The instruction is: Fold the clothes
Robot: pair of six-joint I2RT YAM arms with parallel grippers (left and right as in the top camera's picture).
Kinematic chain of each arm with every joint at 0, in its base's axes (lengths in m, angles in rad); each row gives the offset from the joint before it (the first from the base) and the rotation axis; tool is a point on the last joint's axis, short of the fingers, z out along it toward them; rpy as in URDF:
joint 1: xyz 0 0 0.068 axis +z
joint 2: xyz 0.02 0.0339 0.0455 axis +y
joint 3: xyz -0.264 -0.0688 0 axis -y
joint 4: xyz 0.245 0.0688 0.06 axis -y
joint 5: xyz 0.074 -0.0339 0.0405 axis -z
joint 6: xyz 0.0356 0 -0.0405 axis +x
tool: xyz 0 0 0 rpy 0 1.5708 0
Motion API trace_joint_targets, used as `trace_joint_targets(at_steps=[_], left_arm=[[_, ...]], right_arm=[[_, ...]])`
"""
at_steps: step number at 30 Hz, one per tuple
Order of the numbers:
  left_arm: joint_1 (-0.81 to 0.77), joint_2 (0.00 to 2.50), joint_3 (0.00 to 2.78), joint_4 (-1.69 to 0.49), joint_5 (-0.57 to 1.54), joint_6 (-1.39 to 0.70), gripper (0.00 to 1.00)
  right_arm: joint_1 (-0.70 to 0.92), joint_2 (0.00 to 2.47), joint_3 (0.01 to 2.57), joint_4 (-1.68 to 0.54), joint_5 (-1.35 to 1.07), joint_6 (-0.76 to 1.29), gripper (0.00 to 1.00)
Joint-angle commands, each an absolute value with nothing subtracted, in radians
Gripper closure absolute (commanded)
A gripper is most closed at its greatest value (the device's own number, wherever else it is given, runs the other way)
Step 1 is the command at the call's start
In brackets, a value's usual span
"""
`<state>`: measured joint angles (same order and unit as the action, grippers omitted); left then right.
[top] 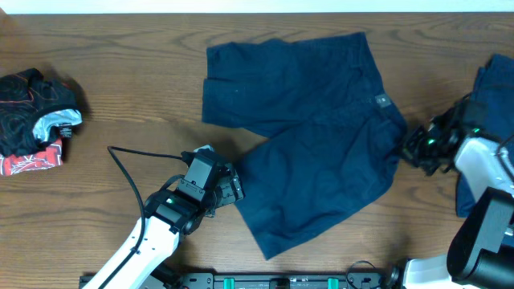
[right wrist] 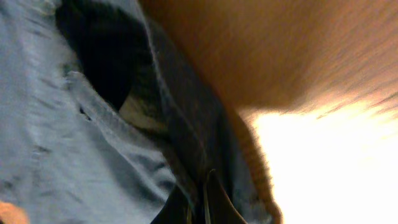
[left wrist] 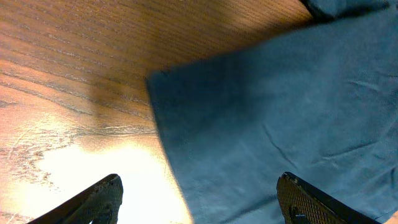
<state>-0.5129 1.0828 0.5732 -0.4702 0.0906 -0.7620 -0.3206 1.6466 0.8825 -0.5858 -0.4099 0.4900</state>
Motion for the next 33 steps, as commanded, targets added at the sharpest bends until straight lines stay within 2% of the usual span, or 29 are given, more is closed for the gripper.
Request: trace_joint_targets(at_steps=[1, 9, 12, 20, 24, 33], left_arm=[[-0.510, 1.084, 0.588, -0.472, 0.094, -0.753, 0.19], [-0.510, 1.084, 0.588, -0.472, 0.097, -0.752, 0.19], [-0.510, 1.084, 0.588, -0.472, 0.097, -0.752, 0.19], [-0.510, 1.084, 0.588, -0.473, 0.106, -0.753, 0.19], [-0.510, 1.084, 0.588, -0.477, 0.124, -0.753, 0.19], [-0.509, 1.084, 0.584, -0.587, 0.118, -0.813, 0.18]], right_arm=[[-0.269, 1.654, 0.771, -0.514, -0.436, 0.574, 0.99], [-0.199, 1.654, 0.693, -0.398, -0.541, 0.690, 0.99], [-0.118, 1.654, 0.674, -0.349, -0.542, 0.750, 0.99], [0.118, 1.654, 0.641, -0.040, -0.523, 0.957, 0.99], [0.132, 1.654, 0.641, 0.038, -0.512, 1.026, 0.99], [0.068, 1.654, 0.641, 0.137, -0.490, 1.024, 0.99]])
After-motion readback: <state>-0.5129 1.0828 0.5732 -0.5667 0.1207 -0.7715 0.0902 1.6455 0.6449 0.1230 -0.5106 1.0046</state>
